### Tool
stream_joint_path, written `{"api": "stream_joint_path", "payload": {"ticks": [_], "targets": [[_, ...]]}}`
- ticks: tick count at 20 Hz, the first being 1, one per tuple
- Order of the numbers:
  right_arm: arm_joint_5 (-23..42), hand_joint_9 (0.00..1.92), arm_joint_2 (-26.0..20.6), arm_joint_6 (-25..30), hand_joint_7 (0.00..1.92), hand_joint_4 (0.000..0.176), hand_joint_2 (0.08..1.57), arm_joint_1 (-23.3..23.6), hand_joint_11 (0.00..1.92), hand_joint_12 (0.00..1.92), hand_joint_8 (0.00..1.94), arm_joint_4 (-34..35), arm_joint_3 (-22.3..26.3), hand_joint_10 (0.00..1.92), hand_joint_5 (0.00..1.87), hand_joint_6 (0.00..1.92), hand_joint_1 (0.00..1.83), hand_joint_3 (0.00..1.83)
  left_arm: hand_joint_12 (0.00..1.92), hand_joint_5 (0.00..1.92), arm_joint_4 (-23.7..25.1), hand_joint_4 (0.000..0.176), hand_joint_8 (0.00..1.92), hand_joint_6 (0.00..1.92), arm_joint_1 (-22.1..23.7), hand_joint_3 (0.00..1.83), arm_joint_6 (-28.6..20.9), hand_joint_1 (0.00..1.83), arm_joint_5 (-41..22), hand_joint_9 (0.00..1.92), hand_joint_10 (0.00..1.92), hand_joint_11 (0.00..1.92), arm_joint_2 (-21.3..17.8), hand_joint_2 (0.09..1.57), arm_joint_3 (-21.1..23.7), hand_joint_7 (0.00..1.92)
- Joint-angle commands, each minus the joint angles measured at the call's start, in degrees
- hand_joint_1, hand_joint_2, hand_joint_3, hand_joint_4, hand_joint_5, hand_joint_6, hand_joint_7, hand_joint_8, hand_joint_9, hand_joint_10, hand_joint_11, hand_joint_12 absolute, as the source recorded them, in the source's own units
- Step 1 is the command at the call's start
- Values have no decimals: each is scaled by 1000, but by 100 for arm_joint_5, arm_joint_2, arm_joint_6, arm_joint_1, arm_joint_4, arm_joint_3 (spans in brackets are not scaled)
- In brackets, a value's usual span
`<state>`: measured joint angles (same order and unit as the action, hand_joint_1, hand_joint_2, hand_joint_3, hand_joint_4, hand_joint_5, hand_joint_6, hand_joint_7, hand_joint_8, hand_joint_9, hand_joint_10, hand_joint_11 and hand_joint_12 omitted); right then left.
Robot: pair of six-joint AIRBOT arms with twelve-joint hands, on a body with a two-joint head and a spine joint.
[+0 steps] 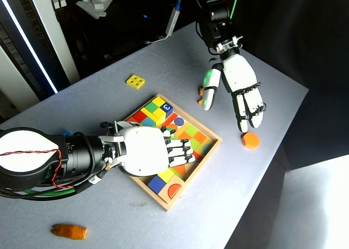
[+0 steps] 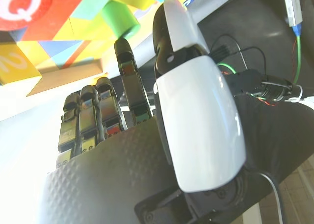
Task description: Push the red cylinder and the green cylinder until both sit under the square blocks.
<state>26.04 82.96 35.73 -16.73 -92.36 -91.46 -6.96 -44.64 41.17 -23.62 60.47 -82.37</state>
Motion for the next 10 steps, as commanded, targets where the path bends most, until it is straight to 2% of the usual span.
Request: {"api": "stream_joint_path", "payload": {"ticks": [1,3,4,9,10], "targets": [[108,0,-20,20,0,157,1111,24,10,7,0,243,-17,0,497,0,464,2,424,83,-73,176,0,2,23,0,-4,0,-650,55,6,0,-36,1148,-22,19],[128,0,-25,19,0,154,1111,57,20,12,0,244,-17,0,503,3,466,2,414,70,-73,176,1,1,11,0,-4,0,-650,51,2,0,-39,1130,-22,11],[137,0,-25,18,0,158,1109,73,26,16,0,244,-17,0,506,3,473,1,576,74,-73,176,1,1,7,0,-4,0,-650,81,3,0,-40,1098,-22,16],[267,0,-28,-16,0,168,1114,103,12,16,0,354,-16,0,477,0,458,2,754,66,-73,176,1,2,-15,0,-4,0,-649,130,8,0,-41,1073,-20,19],[281,0,-28,-20,0,166,1113,103,20,20,0,364,-15,0,476,0,450,1,685,71,-73,176,3,1,-17,0,-4,0,-648,104,10,0,-43,1064,-19,8]]}}
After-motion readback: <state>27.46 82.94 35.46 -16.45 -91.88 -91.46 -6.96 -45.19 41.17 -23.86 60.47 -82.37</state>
